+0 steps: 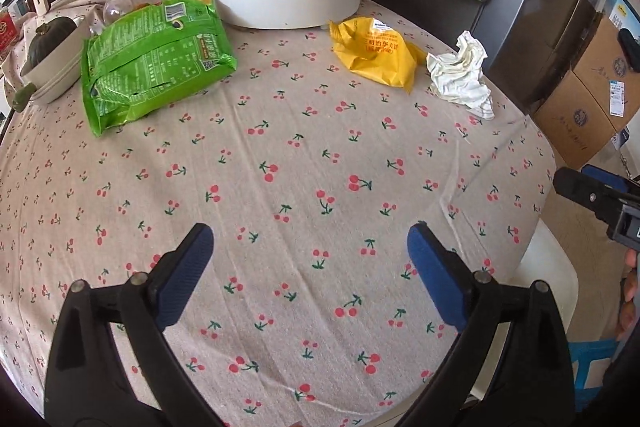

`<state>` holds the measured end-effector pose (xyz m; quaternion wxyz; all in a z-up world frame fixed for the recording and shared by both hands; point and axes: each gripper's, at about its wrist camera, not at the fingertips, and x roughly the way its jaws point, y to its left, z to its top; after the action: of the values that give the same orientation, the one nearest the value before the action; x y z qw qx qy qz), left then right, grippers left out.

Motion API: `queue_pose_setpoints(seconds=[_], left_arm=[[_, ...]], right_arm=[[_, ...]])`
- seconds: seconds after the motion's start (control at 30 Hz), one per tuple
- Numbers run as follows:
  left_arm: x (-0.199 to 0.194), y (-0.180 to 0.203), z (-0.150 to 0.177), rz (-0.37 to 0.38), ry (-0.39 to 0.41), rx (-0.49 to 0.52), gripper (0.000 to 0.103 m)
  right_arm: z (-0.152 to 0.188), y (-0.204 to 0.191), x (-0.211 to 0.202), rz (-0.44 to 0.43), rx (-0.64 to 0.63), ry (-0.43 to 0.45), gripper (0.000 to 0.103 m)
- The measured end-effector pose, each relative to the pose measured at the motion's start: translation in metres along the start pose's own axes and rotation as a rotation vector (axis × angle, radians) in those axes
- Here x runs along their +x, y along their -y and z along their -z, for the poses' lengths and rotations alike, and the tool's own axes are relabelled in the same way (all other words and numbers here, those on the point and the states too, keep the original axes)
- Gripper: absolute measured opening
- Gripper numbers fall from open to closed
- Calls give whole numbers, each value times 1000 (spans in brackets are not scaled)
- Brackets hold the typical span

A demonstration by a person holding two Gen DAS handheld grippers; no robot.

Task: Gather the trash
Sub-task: 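Grasp the large crumpled tissue with the right tool, then grasp the yellow snack packet with the left tool while the right holds the tissue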

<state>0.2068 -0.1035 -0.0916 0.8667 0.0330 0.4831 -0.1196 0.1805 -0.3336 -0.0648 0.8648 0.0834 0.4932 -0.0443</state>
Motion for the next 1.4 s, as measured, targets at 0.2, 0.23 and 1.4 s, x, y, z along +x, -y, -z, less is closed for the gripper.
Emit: queue_pose_setpoints(seconds=[0.2, 0.23, 1.4], left_arm=[[12, -2, -16, -43, 19, 22, 98], [16, -2, -19, -52, 18, 31, 98], [90, 5, -128, 193, 159, -142, 71]], right_arm=[[-30, -14, 34, 20, -90, 50, 83], [-34, -16, 40, 14, -102, 53, 83], [-74, 18, 58, -109, -136, 156, 53]])
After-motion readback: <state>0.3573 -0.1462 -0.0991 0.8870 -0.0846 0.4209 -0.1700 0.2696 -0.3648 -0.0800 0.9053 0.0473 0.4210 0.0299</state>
